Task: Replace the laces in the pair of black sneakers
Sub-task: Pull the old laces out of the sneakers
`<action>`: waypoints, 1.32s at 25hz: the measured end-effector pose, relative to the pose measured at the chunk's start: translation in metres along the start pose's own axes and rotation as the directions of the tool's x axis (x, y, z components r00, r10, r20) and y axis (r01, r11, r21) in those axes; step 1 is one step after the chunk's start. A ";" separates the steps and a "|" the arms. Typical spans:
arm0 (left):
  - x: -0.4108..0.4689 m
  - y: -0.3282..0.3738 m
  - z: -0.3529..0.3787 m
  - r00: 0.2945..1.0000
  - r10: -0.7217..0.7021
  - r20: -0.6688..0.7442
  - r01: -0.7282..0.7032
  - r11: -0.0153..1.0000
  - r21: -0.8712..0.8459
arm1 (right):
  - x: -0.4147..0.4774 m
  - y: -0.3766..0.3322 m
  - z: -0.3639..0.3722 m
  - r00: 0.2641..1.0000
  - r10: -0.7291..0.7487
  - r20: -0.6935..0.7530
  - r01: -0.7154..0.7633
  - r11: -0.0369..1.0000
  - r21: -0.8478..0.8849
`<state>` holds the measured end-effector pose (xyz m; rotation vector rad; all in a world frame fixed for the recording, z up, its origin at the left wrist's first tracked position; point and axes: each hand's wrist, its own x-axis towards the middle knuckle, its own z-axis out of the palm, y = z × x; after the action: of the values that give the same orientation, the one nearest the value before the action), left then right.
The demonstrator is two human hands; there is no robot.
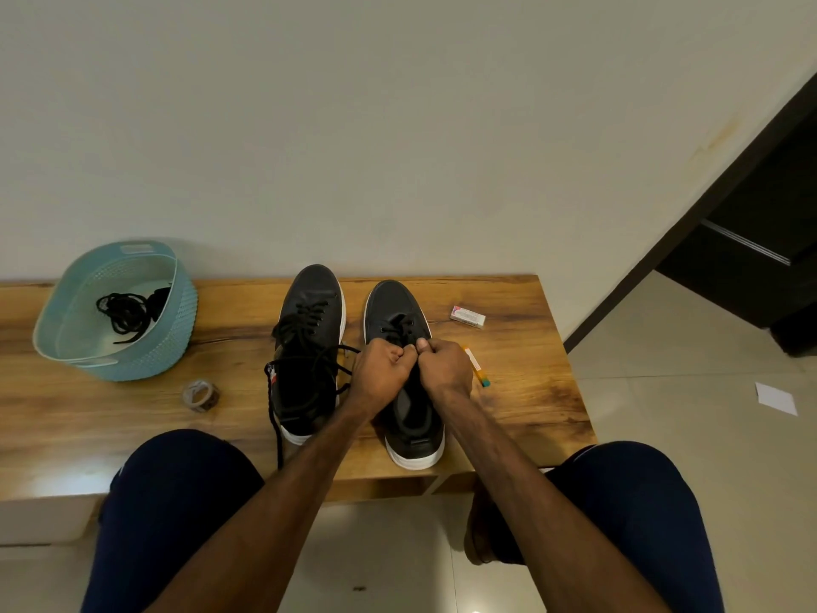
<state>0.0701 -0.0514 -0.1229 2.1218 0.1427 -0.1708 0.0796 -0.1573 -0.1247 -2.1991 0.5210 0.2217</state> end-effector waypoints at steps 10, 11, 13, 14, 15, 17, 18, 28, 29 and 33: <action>-0.002 0.010 -0.018 1.000 0.004 -0.022 -0.001 0.993 0.121 | 0.002 0.009 -0.029 0.980 -0.198 0.005 0.193 0.957 0.216; -0.004 0.010 -0.021 1.000 0.010 -0.029 -0.005 0.983 0.185 | 0.004 0.010 -0.032 0.985 -0.170 -0.001 0.165 0.951 0.260; -0.008 0.013 -0.025 0.997 0.042 -0.065 -0.024 0.963 0.269 | 0.006 0.012 -0.032 0.987 -0.159 -0.013 0.156 0.944 0.292; -0.011 0.016 -0.025 0.995 0.070 -0.077 -0.045 0.956 0.290 | 0.005 0.013 -0.030 0.984 -0.177 0.000 0.168 0.936 0.309; -0.012 0.018 -0.024 0.992 0.094 -0.089 -0.064 0.951 0.302 | 0.003 0.014 -0.029 0.979 -0.202 0.021 0.184 0.927 0.327; -0.013 0.020 -0.023 0.989 0.118 -0.092 -0.083 0.943 0.323 | 0.004 0.016 -0.027 0.968 -0.247 0.036 0.220 0.912 0.345; -0.013 0.021 -0.024 0.989 0.118 -0.084 -0.084 0.940 0.331 | 0.004 0.016 -0.027 0.961 -0.274 0.031 0.248 0.908 0.336; -0.007 0.022 -0.018 0.983 0.166 -0.073 -0.122 0.906 0.405 | 0.010 0.007 -0.031 0.869 -0.492 0.048 0.488 0.869 0.078; -0.008 0.022 -0.016 0.982 0.174 -0.067 -0.131 0.899 0.418 | 0.010 0.006 -0.032 0.861 -0.505 0.057 0.502 0.863 0.059; -0.007 0.019 -0.015 0.979 0.190 -0.072 -0.139 0.886 0.442 | 0.011 0.005 -0.036 0.851 -0.520 0.073 0.518 0.854 0.047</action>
<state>0.0678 -0.0490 -0.0975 2.5807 -0.0148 0.0246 0.0868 -0.1910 -0.1090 -2.2055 -0.1314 0.0125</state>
